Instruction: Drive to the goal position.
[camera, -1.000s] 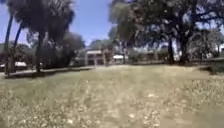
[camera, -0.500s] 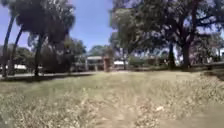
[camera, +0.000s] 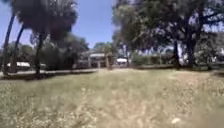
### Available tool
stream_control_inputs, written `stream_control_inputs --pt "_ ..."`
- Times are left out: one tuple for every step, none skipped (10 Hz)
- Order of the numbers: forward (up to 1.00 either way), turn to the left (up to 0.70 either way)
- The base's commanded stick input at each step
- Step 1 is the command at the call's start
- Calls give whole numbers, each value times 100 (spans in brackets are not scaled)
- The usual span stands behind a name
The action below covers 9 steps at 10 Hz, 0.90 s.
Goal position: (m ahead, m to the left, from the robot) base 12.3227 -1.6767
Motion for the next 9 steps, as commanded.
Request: stream_control_inputs --pt "70 0" --pt "70 0" --pt "70 0" --pt "70 0" --pt "70 0" --pt "70 0" --pt "70 0" --pt "70 0" --pt "70 -10"
